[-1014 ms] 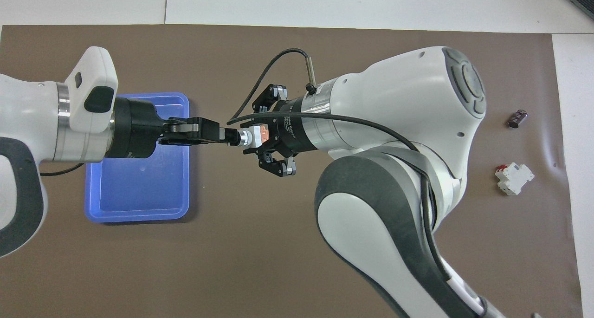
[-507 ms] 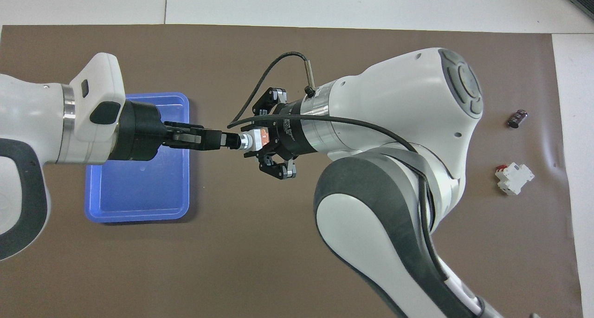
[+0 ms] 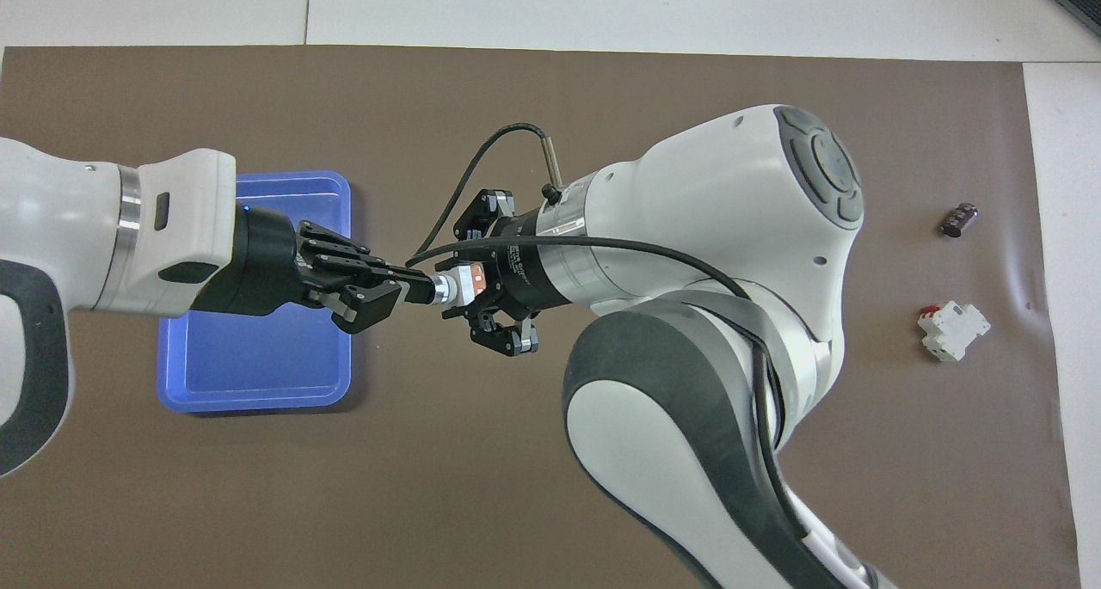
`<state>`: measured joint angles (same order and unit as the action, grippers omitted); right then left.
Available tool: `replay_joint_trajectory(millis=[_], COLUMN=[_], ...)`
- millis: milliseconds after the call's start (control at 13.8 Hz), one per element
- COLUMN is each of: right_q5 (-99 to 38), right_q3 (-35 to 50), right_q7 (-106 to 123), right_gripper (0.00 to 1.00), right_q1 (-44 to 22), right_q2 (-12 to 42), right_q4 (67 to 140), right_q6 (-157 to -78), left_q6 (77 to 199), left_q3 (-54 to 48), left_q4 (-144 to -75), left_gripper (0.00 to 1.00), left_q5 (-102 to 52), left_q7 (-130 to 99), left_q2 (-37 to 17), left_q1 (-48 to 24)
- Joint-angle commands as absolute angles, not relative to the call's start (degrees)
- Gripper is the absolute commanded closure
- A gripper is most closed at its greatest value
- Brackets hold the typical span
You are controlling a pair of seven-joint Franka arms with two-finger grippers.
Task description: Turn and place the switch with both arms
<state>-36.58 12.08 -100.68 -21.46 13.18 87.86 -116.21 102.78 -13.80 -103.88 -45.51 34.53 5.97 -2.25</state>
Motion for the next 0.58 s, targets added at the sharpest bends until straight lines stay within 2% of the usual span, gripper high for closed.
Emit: replay_joint_trajectory(millis=[0,72,145,217,507], right_q5=[-37.2,-37.3,-37.1,-36.7,-33.8], right_q3=[12.2,12.1,12.1,12.0,11.9], right_q7=[-100.0,-100.5,-99.8,-99.6,-95.3], right_gripper=[1.0,1.0,0.68,0.01,0.0], right_q1=[-21.4,-21.4,-21.4,-21.6,-21.1], right_q2=[13.9,13.9,13.8,13.2,11.6], right_q4=[86.3,86.4,86.4,86.5,86.9], right_q6=[-120.4,-120.4,-120.4,-120.5,-120.2], left_q6=[97.4,97.6,97.9,98.0,98.3], left_q3=[-13.7,-13.7,-13.7,-13.6,-13.4], left_q4=[-106.1,-106.1,-106.1,-106.1,-106.3], left_gripper=[1.0,1.0,1.0,1.0,1.0], left_q5=[-46.1,-46.1,-46.1,-46.0,-38.5], left_q7=[35.0,34.8,34.7,34.6,34.0], left_q2=[8.2,8.1,8.1,8.1,8.1], left_q1=[-4.4,-4.4,-4.3,-4.3,-3.1])
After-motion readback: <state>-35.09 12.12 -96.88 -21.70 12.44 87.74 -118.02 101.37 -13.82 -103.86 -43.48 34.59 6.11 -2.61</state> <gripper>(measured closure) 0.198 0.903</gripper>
